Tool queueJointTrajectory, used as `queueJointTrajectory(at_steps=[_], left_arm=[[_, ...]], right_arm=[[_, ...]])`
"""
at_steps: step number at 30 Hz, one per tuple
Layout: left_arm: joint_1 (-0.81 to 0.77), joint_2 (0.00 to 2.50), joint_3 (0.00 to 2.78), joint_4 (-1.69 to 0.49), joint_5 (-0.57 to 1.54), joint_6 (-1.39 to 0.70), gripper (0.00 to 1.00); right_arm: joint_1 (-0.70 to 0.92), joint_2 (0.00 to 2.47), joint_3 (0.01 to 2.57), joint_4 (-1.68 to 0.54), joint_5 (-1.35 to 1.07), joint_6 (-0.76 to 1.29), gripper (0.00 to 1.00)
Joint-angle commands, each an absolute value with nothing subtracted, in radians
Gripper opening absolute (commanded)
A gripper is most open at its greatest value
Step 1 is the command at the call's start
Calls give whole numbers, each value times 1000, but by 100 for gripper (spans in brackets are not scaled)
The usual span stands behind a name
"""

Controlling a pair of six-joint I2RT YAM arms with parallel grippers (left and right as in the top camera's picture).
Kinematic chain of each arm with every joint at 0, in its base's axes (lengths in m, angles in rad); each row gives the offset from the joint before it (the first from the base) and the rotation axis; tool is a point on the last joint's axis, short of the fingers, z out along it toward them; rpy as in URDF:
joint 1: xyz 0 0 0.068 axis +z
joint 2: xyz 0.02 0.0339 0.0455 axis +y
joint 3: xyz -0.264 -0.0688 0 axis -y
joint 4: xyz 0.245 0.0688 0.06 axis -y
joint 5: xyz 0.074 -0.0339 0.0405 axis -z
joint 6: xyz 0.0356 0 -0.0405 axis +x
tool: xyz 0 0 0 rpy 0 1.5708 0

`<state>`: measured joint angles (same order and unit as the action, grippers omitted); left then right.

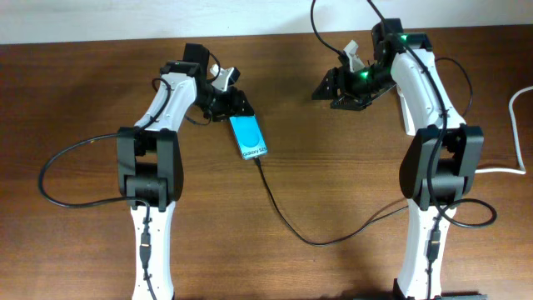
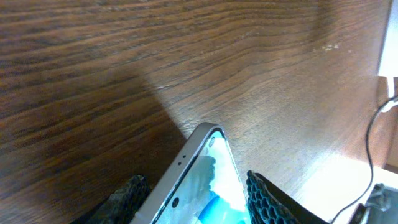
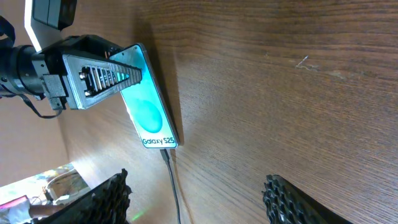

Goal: Plug charger to phone and switch on socket
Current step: 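Lay the phone flat on the table and open the left gripper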

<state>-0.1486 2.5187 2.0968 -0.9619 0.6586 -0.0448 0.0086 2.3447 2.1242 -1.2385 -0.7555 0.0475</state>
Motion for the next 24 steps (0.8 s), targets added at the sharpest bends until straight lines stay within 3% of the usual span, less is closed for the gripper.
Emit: queueJointTrajectory(at_steps=[1,20,24], left_arm=[[-139,2524,2093,-966,422,-56,56],[-139,2524,2097,-955,190,-63,57],[-139,2518,2219,-1016,183,-79,58]], right_arm=[[6,2364,2130,-1242,-747,33,70],[6,2364,2130,-1242,-747,28,70],[6,2339,2133,-1243,-744,-5,70]])
